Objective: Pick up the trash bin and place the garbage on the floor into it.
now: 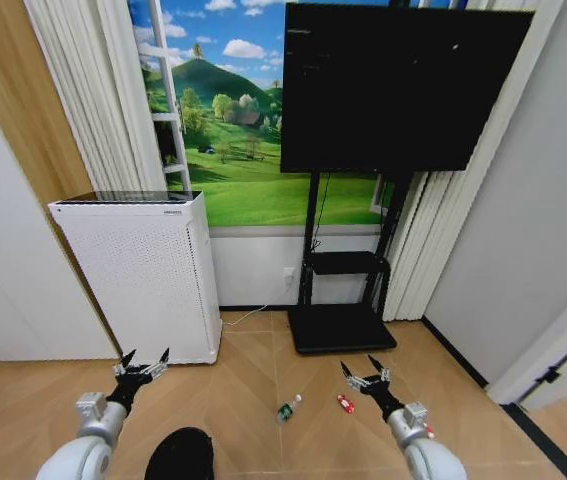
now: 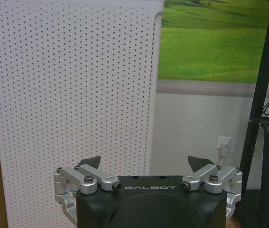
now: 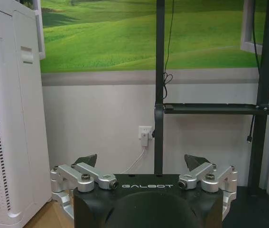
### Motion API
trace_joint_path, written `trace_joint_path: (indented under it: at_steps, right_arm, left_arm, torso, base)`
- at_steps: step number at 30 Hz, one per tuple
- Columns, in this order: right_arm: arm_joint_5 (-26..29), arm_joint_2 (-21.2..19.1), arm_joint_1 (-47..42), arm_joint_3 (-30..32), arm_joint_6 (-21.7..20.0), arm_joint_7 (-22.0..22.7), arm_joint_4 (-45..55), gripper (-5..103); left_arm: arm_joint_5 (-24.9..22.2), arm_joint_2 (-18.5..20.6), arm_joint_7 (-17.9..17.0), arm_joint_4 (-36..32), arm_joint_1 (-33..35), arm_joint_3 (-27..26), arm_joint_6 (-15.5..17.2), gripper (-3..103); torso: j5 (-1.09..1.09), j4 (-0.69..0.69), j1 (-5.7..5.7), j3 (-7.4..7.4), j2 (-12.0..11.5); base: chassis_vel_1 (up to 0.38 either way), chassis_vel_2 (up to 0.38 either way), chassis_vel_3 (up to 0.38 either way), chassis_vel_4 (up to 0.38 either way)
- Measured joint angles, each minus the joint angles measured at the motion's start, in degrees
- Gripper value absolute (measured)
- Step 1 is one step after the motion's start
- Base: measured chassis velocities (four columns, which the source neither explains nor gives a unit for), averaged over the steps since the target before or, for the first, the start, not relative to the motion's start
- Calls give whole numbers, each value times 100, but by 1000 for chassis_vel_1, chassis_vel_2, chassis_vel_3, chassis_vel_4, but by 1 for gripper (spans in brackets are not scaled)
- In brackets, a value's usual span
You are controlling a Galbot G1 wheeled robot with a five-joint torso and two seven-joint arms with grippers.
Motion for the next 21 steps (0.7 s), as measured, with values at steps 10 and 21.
trace_joint_path:
  at_steps: [10,21]
  right_arm:
    - [224,80,-65,182,31,182,-8,100]
    - [225,201,-194,316,152,210,50,100]
  left_arm:
    - [4,0,-7,123,-77,39,2,100]
    - [-131,248,-27,48,-89,18,31,100]
  torso:
    - [-1,0,-113,-149,-263]
    - [0,-1,-238,-316,-554]
  base:
    - [0,0,0,0]
    - [0,0,0,0]
